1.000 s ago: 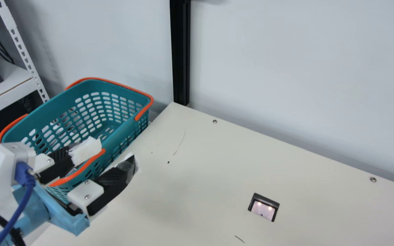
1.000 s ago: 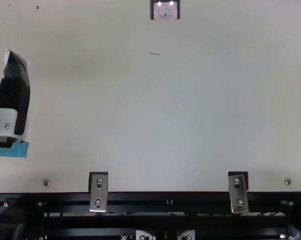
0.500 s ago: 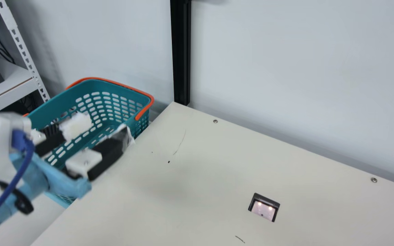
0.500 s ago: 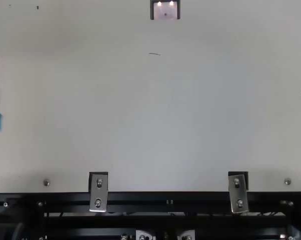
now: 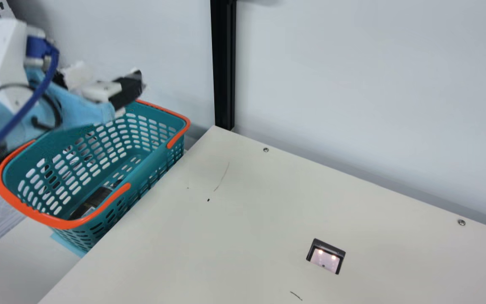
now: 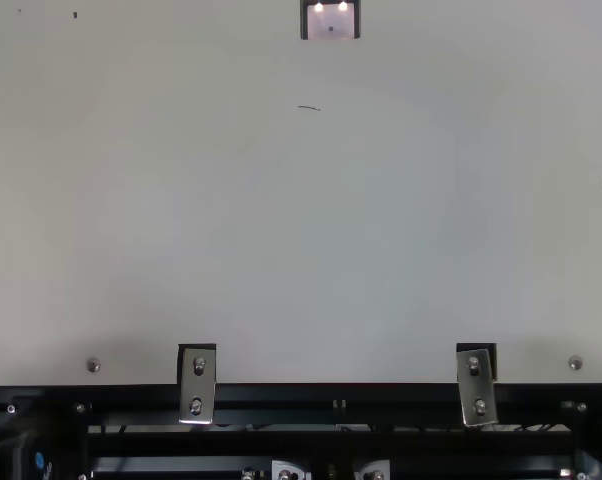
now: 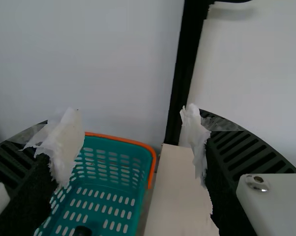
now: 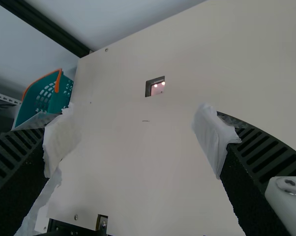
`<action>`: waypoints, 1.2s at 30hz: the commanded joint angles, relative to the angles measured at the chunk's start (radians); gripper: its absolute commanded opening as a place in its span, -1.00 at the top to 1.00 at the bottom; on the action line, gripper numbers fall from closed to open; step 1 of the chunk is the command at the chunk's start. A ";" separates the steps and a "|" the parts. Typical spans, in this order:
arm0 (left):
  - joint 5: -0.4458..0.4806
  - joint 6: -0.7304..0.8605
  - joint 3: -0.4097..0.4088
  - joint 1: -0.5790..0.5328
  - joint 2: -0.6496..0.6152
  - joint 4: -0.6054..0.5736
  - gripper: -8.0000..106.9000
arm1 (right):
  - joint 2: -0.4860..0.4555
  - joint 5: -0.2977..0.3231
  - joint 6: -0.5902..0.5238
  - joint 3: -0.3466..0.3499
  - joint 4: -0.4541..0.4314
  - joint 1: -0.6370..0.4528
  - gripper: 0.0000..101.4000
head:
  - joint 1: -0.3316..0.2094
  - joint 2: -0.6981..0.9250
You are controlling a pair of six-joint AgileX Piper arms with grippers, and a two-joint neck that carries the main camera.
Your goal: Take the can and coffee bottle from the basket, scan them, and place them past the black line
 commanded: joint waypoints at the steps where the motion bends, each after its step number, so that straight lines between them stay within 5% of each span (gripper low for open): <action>1: 0.071 -0.023 -0.136 0.095 0.114 0.051 -0.71 | 0.000 0.000 0.000 0.000 0.000 0.000 -1.00 | -0.027 0.011; 15: 0.331 -0.234 -0.363 0.194 0.407 0.344 -0.71 | 0.000 0.000 0.000 0.000 0.000 0.000 -1.00 | -0.027 0.011; 36: 0.346 -0.320 -0.336 0.238 0.706 0.569 -0.71 | 0.000 0.000 0.000 0.000 0.000 0.000 -1.00 | -0.027 0.011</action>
